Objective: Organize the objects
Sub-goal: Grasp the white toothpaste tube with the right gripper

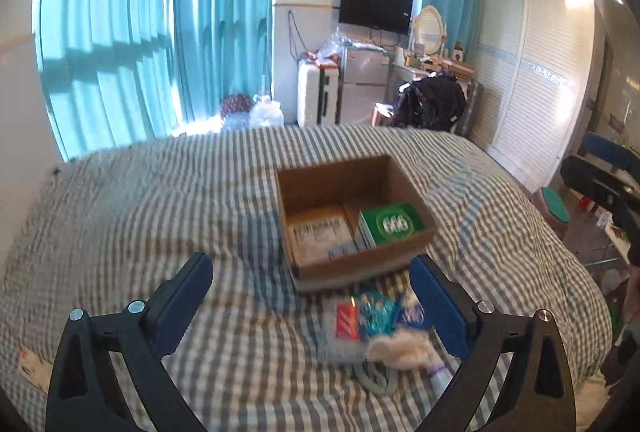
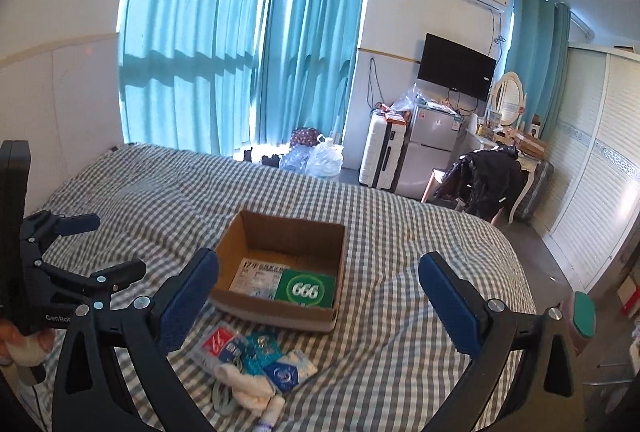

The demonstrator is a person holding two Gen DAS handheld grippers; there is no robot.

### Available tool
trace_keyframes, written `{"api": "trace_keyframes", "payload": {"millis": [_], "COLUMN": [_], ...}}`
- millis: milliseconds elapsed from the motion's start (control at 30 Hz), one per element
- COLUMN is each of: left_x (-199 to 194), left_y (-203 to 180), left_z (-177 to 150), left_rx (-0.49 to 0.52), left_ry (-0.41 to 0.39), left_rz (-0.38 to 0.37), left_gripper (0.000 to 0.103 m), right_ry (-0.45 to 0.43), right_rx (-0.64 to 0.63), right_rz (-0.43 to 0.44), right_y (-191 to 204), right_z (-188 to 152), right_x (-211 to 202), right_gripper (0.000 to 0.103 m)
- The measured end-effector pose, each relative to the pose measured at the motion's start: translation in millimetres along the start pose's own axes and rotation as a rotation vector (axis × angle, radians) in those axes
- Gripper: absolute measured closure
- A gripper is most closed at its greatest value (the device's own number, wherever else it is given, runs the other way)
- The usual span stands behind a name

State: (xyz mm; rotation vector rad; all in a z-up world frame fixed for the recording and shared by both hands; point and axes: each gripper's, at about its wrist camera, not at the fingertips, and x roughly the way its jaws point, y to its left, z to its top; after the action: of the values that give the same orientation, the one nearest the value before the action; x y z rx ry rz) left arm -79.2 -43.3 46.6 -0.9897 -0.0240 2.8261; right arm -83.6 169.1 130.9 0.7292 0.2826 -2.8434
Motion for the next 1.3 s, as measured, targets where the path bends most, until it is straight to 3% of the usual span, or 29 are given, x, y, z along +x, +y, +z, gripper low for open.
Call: {"api": "trace_keyframes", "payload": {"millis": [200,333,500,700,800,867,1000,1167,1300], "left_x": [10.9,27.6,57.7,87.9,93.8,96.4,97.1,95.8,93.3], "left_y": [-3.4,-7.7,-15.0,-13.7,-10.2,-6.7,-0.8,1.5,-1.9], "left_z": [-51.7,-80.7,-106.2,-130.8,-137.0,-139.0,-140.5,-140.3,-141.1], "left_rx": [-0.032,-0.017,0.015,0.019,0.004,-0.018,-0.048,-0.066,-0.052], "left_ry": [0.01,0.043,0.13,0.219,0.24,0.251,0.262,0.279,0.284], "left_rz": [0.063,0.114,0.103,0.096,0.09,0.089,0.078,0.076,0.087], "left_gripper": [0.002,0.002,0.002,0.002,0.002,0.002,0.002,0.002,0.002], "right_ry": [0.068,0.181,0.333,0.426,0.458,0.485,0.554,0.63,0.626], "right_rx": [-0.022,0.013,0.027,-0.003,-0.013,-0.008,-0.005,-0.054,-0.025], "right_rz": [0.025,0.033,0.031,0.042,0.057,0.084,0.121,0.087,0.098], "right_y": [29.1,37.6,42.2,50.6,52.2,53.5,61.9,73.2,68.8], "right_z": [-59.6,-109.9,-161.7,-193.4,-197.5,-202.1,-214.6,-233.3,-233.3], "right_x": [12.3,45.9,84.3,108.7,115.5,123.1,137.9,156.9,157.1], "right_gripper": [0.002,0.002,0.002,0.004,0.016,0.019,0.041,0.059,0.072]}}
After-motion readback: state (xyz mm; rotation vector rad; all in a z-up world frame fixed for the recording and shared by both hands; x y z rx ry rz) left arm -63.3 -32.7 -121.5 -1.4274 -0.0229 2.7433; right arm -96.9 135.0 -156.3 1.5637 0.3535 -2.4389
